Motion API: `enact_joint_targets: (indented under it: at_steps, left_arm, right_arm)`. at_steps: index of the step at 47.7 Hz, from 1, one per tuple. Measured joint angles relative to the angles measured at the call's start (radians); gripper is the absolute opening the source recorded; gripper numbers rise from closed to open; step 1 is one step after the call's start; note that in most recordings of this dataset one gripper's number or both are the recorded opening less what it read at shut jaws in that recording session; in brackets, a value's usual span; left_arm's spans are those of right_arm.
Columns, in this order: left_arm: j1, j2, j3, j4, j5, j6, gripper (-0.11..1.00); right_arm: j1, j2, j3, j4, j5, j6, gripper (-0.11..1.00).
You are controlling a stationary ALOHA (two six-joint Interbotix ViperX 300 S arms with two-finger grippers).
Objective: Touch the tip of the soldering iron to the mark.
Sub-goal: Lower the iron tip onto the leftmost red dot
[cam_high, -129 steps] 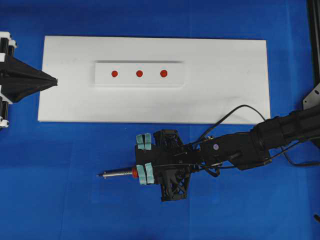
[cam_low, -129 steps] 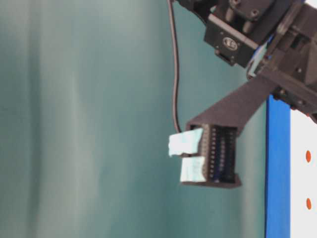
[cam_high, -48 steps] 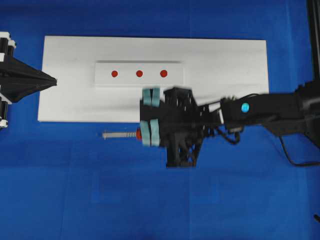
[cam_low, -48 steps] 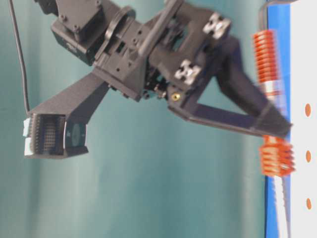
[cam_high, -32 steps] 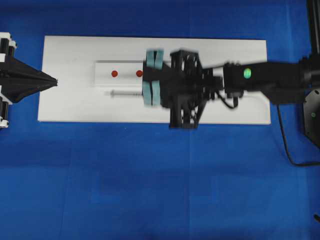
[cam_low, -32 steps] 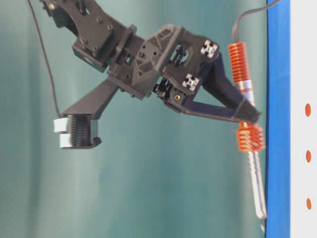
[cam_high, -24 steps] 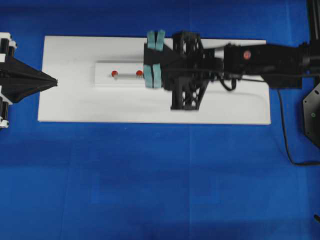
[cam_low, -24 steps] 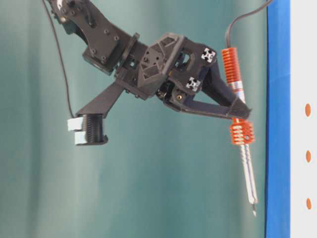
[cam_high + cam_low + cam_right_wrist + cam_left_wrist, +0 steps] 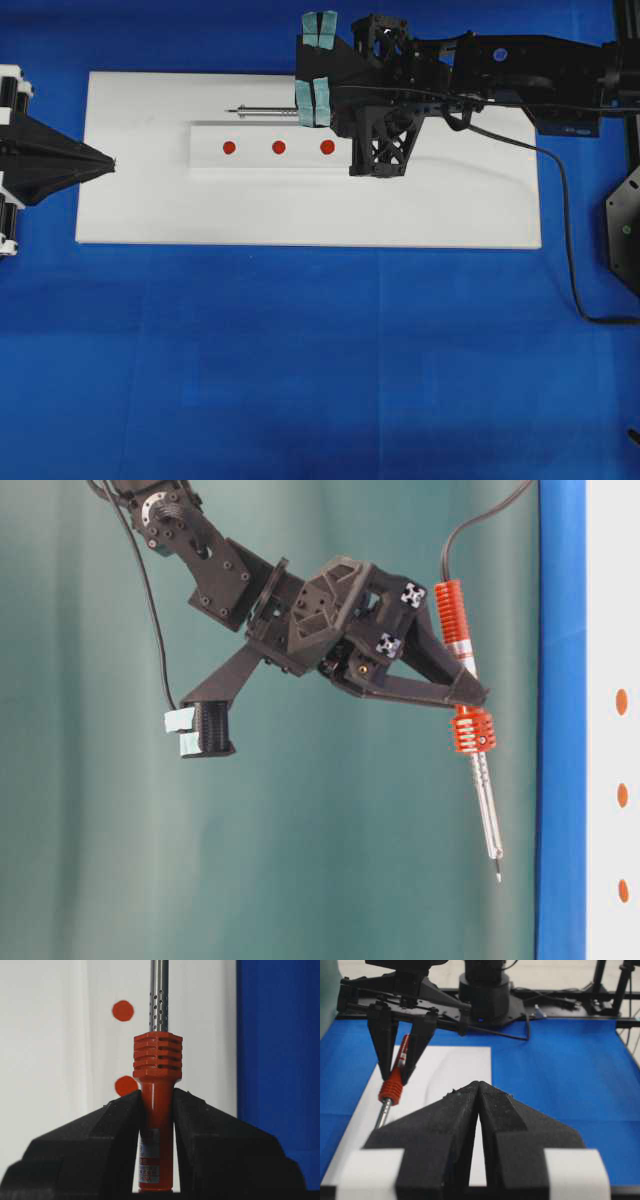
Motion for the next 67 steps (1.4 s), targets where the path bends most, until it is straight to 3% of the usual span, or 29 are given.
enact_joint_targets:
  at_steps: [21, 47, 67]
  left_arm:
    - [0.0, -0.002, -0.002, 0.0, 0.0, 0.002, 0.02]
    - [0.0, -0.002, -0.002, 0.0, -0.012, 0.002, 0.02]
    - [0.0, 0.0, -0.002, 0.0, -0.011, 0.002, 0.02]
  right_arm:
    - [0.002, 0.0, 0.0, 0.026, 0.003, -0.005, 0.07]
    - [0.025, 0.0, -0.04, 0.052, 0.239, -0.008, 0.07]
    - [0.026, 0.0, -0.049, 0.052, 0.236, -0.006, 0.07]
